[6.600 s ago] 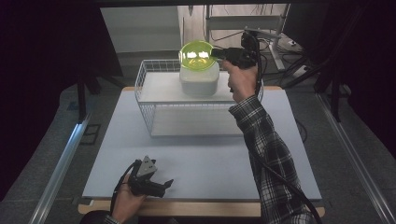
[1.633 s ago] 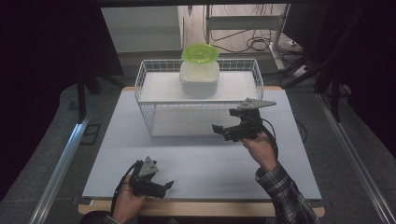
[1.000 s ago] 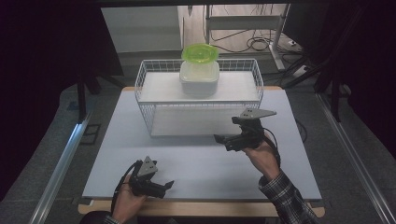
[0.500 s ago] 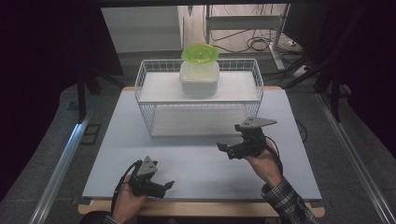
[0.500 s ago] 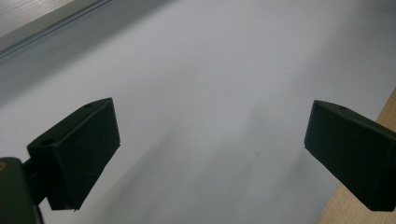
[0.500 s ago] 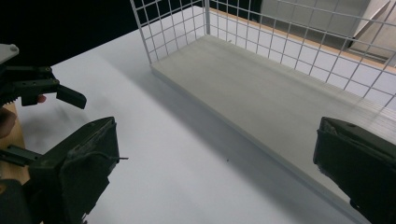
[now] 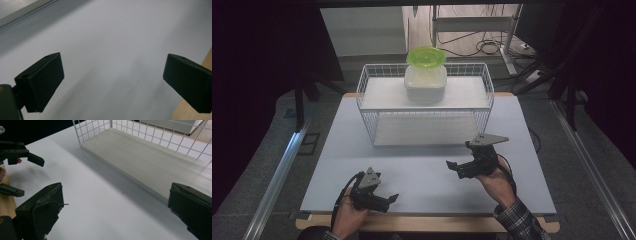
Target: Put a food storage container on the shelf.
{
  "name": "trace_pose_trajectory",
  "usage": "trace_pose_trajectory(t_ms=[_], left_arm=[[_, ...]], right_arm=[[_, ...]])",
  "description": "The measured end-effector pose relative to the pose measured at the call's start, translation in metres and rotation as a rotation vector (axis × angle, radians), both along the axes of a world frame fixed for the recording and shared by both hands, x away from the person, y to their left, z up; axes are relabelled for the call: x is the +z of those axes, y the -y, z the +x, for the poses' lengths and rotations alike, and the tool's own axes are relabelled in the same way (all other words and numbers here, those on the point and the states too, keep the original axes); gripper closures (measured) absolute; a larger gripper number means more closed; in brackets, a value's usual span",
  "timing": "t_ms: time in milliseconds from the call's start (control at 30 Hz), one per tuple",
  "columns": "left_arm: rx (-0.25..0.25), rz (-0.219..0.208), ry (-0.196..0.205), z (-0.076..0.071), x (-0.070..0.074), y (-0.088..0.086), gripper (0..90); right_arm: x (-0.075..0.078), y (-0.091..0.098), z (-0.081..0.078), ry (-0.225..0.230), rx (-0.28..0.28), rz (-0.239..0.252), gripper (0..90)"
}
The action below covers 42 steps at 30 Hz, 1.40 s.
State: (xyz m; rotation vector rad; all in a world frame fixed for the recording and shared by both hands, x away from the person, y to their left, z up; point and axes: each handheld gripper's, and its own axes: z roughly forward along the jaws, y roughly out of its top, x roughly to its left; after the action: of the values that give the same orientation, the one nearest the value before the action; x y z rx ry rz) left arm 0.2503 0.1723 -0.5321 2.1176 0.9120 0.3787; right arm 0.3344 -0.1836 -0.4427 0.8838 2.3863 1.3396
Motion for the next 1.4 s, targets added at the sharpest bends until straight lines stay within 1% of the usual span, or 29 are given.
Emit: trace_pose_trajectory(t_ms=[200, 433, 700, 800, 933, 1400], left_arm=[[-0.002, 0.005, -0.001, 0.0, 0.0, 0.0, 3.1], [0.0, 0.006, -0.003, 0.0, -0.001, 0.001, 3.1], [-0.002, 0.009, -0.003, 0.0, -0.001, 0.001, 3.1], [-0.002, 0.009, 0.006, 0.0, 0.0, 0.002, 3.1], [-0.002, 0.01, 0.008, 0.0, 0.0, 0.001, 3.1], [-0.003, 0.012, 0.007, 0.0, -0.001, 0.002, 3.1]], right_arm=[[-0.006, 0.005, -0.005, -0.002, -0.013, -0.007, 0.3], [-0.013, 0.012, -0.011, -0.014, -0.027, -0.009, 0.0], [-0.019, 0.02, -0.019, -0.007, -0.034, -0.027, 0.0], [-0.021, 0.024, -0.022, -0.004, -0.04, -0.035, 0.0], [-0.024, 0.029, -0.024, 0.002, -0.047, -0.04, 0.0], [-0.033, 0.047, -0.03, 0.001, -0.086, -0.061, 0.0]])
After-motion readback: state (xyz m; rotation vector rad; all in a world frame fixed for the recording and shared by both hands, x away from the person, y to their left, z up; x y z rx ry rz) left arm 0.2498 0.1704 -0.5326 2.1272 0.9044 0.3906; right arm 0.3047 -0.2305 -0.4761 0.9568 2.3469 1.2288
